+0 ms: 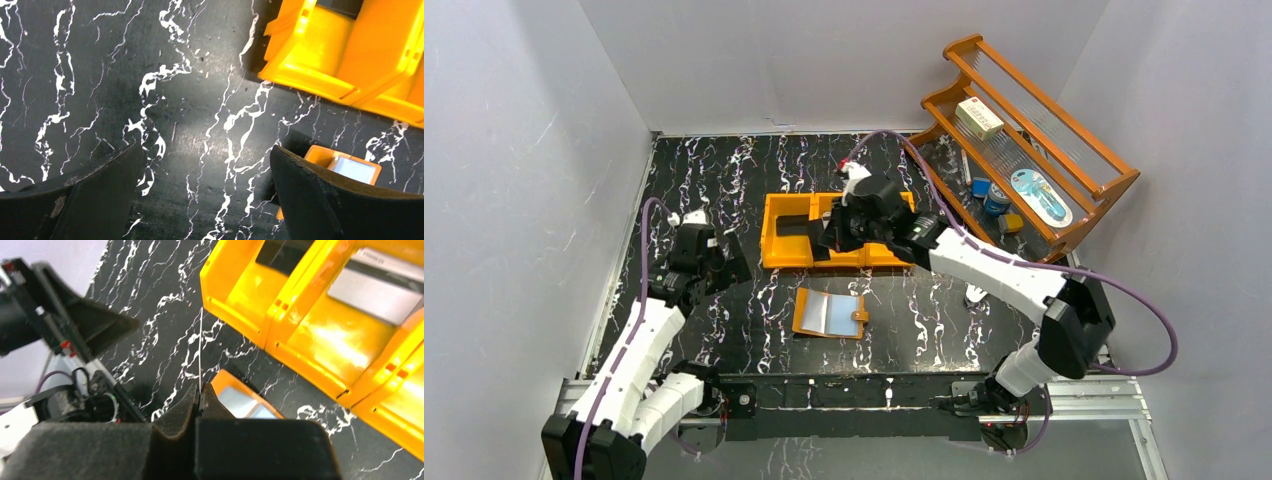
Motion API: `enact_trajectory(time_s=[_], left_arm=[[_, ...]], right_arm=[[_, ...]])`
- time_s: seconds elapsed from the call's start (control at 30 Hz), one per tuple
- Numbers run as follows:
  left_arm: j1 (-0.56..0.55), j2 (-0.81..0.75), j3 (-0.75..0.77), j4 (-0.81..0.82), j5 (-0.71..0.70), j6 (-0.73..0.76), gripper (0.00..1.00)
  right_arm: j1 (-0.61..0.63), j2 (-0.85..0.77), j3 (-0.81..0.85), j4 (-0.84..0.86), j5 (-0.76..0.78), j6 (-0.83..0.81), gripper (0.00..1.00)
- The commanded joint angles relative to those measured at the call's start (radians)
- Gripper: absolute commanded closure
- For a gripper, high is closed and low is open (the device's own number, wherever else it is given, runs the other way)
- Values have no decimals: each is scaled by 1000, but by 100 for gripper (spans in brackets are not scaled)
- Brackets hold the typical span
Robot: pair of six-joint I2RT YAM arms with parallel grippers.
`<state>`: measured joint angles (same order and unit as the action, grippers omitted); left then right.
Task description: Take the credit cards out of the card holder
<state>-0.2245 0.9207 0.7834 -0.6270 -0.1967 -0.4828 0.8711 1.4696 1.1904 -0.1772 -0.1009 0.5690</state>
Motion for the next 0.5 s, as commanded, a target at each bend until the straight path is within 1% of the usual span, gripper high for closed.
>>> enact_trajectory(time_s=[0.0,0.07,0.27,0.4,0.47], left_arm=[[4,-106,-38,19,-49,-5,2],[5,-117,-46,25,-81,-19,2],[4,-107,-40,29,-131,-39,2],[5,-123,-40,22,-158,-48,2],[4,-129,-39,19,-167,-51,2]], right_arm=[[64,98,170,-103,160,-173,100],[85,151,239,-121,218,-229,100],[118,338,422,-110,314,-467,100],[124,412,466,-54,356,-630,100],[128,438,463,-15,353,-748,100]])
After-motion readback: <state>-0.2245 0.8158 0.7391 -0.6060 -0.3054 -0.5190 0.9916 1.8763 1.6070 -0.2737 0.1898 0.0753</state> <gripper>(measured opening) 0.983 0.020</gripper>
